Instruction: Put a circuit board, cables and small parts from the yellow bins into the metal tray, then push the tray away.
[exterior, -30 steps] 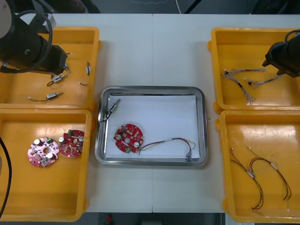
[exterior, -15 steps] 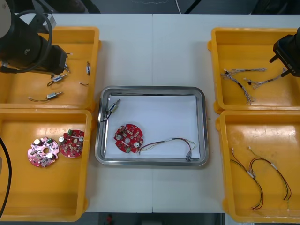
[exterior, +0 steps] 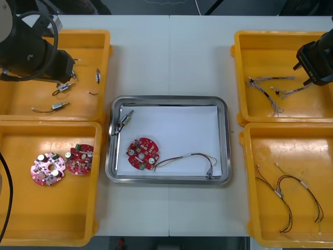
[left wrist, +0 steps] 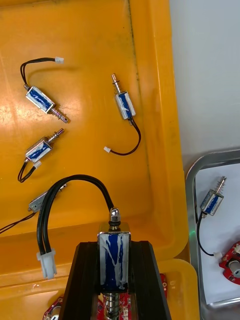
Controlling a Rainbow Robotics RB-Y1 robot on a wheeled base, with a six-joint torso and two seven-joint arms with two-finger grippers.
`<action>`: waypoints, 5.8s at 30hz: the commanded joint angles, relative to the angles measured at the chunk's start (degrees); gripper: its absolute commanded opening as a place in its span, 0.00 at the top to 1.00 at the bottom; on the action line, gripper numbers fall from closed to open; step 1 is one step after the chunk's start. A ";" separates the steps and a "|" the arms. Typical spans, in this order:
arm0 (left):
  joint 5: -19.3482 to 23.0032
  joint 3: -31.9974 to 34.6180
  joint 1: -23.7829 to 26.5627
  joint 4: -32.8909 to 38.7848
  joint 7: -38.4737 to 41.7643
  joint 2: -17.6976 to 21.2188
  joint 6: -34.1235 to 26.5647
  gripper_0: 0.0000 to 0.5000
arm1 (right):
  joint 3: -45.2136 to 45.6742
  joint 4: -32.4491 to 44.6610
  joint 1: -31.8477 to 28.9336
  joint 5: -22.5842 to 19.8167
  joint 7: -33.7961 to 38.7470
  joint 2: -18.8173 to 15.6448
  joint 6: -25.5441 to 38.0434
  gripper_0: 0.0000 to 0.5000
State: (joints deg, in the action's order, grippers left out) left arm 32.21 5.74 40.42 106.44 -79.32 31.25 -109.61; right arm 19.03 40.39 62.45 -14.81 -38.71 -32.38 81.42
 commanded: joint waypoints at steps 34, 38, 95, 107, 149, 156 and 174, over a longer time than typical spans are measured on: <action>1.01 1.82 -1.58 2.81 4.44 0.47 -0.39 1.00 | -1.01 -9.54 -2.51 -4.09 4.70 -0.49 -10.67 0.00; 1.19 1.82 -1.66 2.99 4.44 0.47 -0.39 1.00 | -1.10 -9.54 -3.03 -4.44 4.96 -0.40 -10.76 0.00; 2.07 3.22 -1.66 4.04 3.38 0.47 -0.39 1.00 | -10.32 69.12 -17.45 -20.35 -17.62 -2.34 28.58 1.00; 1.98 3.58 -1.66 4.04 3.03 0.47 -0.39 1.00 | -21.05 82.75 -19.47 -31.51 -32.74 -3.92 28.58 1.00; 1.80 3.66 -1.66 4.04 2.94 0.30 -0.39 1.00 | -58.75 65.26 -18.77 -17.80 -91.10 0.83 -1.97 1.00; 1.80 3.66 -1.75 4.04 2.94 0.39 -0.39 1.00 | -61.57 61.92 -18.68 -14.90 -91.28 1.18 -5.75 1.00; 1.98 3.84 -1.75 4.04 2.85 0.30 -0.39 1.00 | -59.63 63.15 -18.68 -15.43 -91.01 1.35 -2.50 0.00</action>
State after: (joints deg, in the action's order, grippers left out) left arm 33.85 7.81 39.03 108.37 -79.32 31.26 -109.63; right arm -42.42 101.39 43.20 -30.05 -128.29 -32.27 76.90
